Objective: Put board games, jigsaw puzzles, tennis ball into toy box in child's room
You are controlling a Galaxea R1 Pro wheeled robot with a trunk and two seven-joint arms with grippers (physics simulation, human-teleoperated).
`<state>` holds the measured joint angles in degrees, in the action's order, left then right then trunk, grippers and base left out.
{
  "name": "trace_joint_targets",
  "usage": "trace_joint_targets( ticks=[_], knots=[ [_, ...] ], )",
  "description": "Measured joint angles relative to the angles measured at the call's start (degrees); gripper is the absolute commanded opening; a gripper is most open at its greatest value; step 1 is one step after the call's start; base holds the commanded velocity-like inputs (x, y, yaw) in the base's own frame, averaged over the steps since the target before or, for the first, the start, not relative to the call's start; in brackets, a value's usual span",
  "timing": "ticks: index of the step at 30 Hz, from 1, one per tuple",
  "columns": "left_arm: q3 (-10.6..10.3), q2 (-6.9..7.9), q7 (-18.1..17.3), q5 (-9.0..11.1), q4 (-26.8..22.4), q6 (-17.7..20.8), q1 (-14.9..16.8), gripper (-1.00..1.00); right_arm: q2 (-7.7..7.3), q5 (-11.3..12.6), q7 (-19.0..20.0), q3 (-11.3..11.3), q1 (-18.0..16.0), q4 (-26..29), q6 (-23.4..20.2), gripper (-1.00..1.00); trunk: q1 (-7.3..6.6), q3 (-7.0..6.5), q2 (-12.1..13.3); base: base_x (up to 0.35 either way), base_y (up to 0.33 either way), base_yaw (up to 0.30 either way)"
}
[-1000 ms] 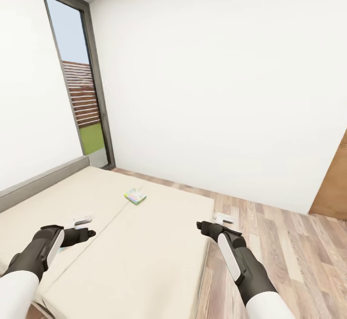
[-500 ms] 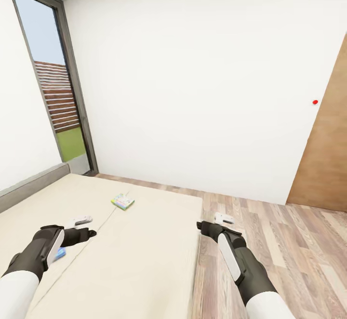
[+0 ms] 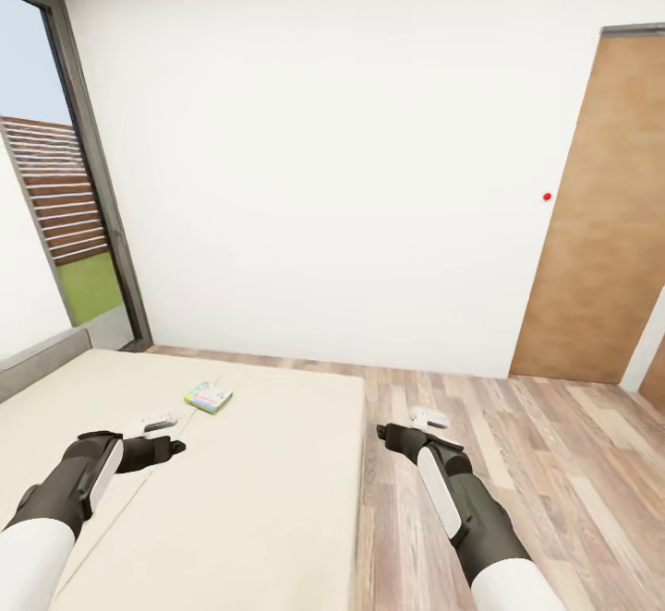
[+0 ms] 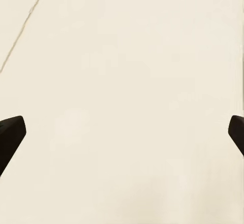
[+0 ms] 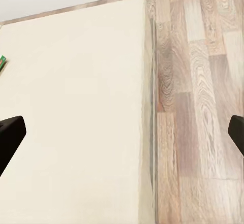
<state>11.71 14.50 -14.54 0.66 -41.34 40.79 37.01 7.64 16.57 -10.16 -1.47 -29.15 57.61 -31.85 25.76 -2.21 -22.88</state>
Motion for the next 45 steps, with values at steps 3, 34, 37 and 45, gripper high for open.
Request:
trace_joint_targets(
  ticks=[3,34,37,45],
  knots=[
    [0.0,0.00,0.0,0.0,0.0,0.0,0.0,1.00,0.01,0.0,0.0,0.0,0.0,0.0,0.0,1.00,0.00,-0.14,0.0,-0.001,0.109,-0.251],
    [0.1,0.45,0.0,0.0,0.0,0.1,0.0,1.00,0.28,0.0,-0.1,0.1,0.0,-0.3,-0.1,1.00,0.00,-0.58,0.0,0.000,0.051,-0.151],
    [0.1,0.46,0.0,0.0,0.0,0.1,0.0,1.00,0.33,0.0,-0.1,0.0,0.0,-0.3,-0.1,1.00,0.00,-0.32,0.0,0.000,0.000,-0.001],
    [0.1,0.45,0.0,0.0,0.0,0.1,0.0,1.00,0.38,-0.1,-0.1,0.0,0.0,-0.3,-0.2,1.00,0.00,0.41,0.0,0.000,0.000,0.000]
  ],
)
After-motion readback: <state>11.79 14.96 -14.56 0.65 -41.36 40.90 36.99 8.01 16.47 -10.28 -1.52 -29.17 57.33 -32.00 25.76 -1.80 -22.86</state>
